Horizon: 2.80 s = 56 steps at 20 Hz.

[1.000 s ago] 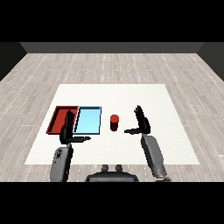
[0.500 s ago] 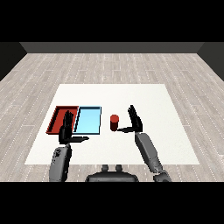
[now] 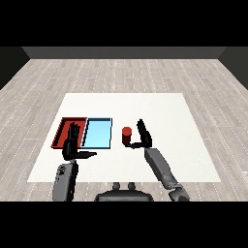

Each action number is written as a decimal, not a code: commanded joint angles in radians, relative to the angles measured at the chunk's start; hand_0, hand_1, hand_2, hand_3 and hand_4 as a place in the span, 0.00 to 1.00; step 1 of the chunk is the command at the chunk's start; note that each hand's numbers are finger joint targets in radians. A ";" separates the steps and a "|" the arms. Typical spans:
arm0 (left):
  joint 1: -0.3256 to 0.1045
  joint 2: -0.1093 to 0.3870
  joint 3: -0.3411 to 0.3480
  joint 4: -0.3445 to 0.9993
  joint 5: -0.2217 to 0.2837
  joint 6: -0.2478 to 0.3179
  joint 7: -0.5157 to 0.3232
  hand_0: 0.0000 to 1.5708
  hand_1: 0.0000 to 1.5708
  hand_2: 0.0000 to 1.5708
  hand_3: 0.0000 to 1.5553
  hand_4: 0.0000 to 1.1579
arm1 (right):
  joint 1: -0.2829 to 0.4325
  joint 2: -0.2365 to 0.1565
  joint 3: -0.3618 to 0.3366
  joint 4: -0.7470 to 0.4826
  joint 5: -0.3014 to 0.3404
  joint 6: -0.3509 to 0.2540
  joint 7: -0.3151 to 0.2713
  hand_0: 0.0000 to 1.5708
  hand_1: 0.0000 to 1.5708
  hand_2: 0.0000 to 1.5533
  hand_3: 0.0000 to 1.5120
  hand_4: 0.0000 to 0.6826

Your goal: Pick the red can and put it in the red box

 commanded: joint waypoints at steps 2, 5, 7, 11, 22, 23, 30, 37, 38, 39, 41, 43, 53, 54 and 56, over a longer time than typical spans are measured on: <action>0.021 -0.022 -0.040 -0.055 -0.024 0.022 0.048 0.00 0.00 0.00 0.00 0.00 | -0.108 0.000 0.043 0.128 -0.096 -0.056 -0.038 0.00 0.00 0.00 0.00 0.00; 0.024 -0.003 -0.013 -0.004 -0.009 -0.011 -0.020 0.00 0.00 0.00 0.00 0.00 | -0.103 0.000 0.070 0.129 -0.105 -0.063 -0.038 0.00 0.00 0.00 0.00 0.00; -0.013 0.005 0.000 0.010 -0.005 -0.006 -0.005 0.00 0.00 0.00 0.00 0.00 | -0.094 0.000 0.132 0.166 -0.168 -0.059 -0.116 0.00 0.00 0.00 0.00 0.00; 0.049 -0.018 -0.037 -0.032 -0.029 -0.001 -0.019 0.00 0.00 0.00 0.00 0.00 | -0.116 0.000 0.144 0.227 -0.199 -0.057 -0.125 0.00 0.00 0.00 0.00 0.00; 0.045 -0.020 -0.028 0.035 -0.030 -0.013 -0.078 0.00 0.00 0.00 0.00 0.00 | -0.206 0.000 0.226 0.278 -0.312 -0.088 -0.131 0.00 0.00 0.00 0.00 0.00; -0.010 -0.037 -0.036 0.037 -0.037 0.022 -0.028 0.00 0.00 0.00 0.00 0.00 | -0.163 0.000 0.242 0.199 -0.307 -0.123 -0.118 0.00 0.00 0.00 0.00 0.00; 0.044 -0.006 -0.032 -0.071 -0.023 -0.001 0.023 0.00 0.00 0.00 0.00 0.00 | -0.235 0.000 0.326 0.299 -0.454 -0.096 -0.178 0.00 0.00 0.00 0.00 0.00; -0.016 -0.019 -0.012 0.064 -0.048 0.023 -0.073 0.00 0.00 0.00 0.00 0.00 | -0.256 0.000 0.361 0.266 -0.483 -0.117 -0.124 0.00 0.00 0.00 0.00 0.00; 0.040 -0.027 -0.042 0.023 -0.050 0.008 -0.054 0.00 0.00 0.00 0.00 0.00 | -0.271 0.000 0.392 0.297 -0.515 -0.114 -0.162 0.00 0.00 0.00 0.00 0.00; 0.052 -0.033 -0.050 -0.022 -0.036 0.006 -0.027 0.00 0.00 0.00 0.00 0.00 | -0.234 0.000 0.299 0.294 -0.409 -0.084 -0.151 0.00 0.00 0.00 0.00 0.00; 0.001 -0.033 -0.042 0.037 -0.052 0.019 -0.052 0.00 0.00 0.00 0.00 0.00 | -0.196 0.000 0.371 0.209 -0.432 -0.171 -0.125 0.00 0.00 0.00 0.00 0.00; 0.010 -0.030 -0.040 0.005 -0.047 0.024 -0.025 0.00 0.00 0.00 0.00 0.00 | -0.285 0.000 0.397 0.362 -0.498 -0.148 -0.159 0.00 0.00 0.00 0.00 0.00; 0.035 -0.036 -0.047 -0.010 -0.073 0.044 -0.038 0.00 0.00 0.00 0.00 0.00 | -0.327 0.000 0.400 0.383 -0.491 -0.359 -0.021 1.00 1.00 0.96 0.96 0.84; -0.025 -0.002 -0.015 -0.008 -0.021 0.005 0.014 0.00 0.00 0.00 0.00 0.00 | -0.310 0.000 0.404 0.358 -0.479 -0.365 0.005 1.00 1.00 0.96 0.95 0.82; 0.035 -0.001 -0.030 -0.089 -0.033 0.016 0.051 0.00 0.00 0.00 0.00 0.00 | -0.326 0.000 0.391 0.418 -0.476 -0.349 -0.005 1.00 1.00 0.96 0.95 0.83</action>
